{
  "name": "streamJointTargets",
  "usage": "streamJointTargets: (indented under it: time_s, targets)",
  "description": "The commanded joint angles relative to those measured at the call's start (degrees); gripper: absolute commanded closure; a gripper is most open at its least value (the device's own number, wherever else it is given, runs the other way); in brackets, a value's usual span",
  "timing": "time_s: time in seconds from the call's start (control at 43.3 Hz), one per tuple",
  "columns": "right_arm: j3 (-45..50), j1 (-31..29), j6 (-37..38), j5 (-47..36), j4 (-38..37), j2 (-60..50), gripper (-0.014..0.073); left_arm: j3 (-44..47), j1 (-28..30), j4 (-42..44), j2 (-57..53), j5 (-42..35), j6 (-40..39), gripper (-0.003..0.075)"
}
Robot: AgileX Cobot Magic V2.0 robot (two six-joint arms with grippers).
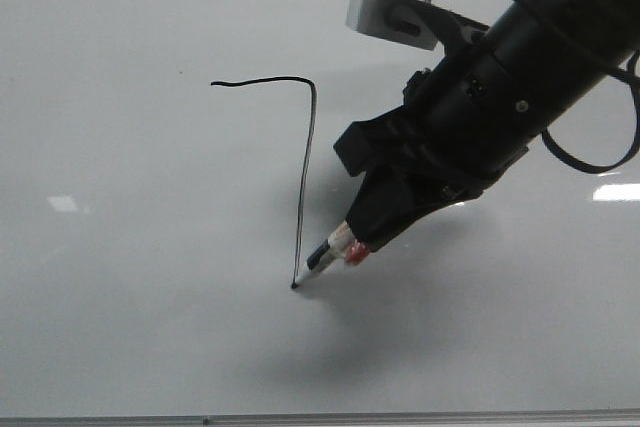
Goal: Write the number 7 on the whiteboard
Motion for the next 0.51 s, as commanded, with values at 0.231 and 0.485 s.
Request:
streamJointTargets:
  time_s: [0.231,0.485]
  targets:
    - [-1.4,6.7,-18.9,7.6,0.1,-18.7,0.0662,-1.5,-0.3,-1.6,0.6,-4.8,-0.5,0.0739]
    - [-1.5,8.5,-24.9,15.5,0.0,-25.5,0.0662,-3.1,-0.3,-1.2,12.5,-4.1,-0.5,0.0204]
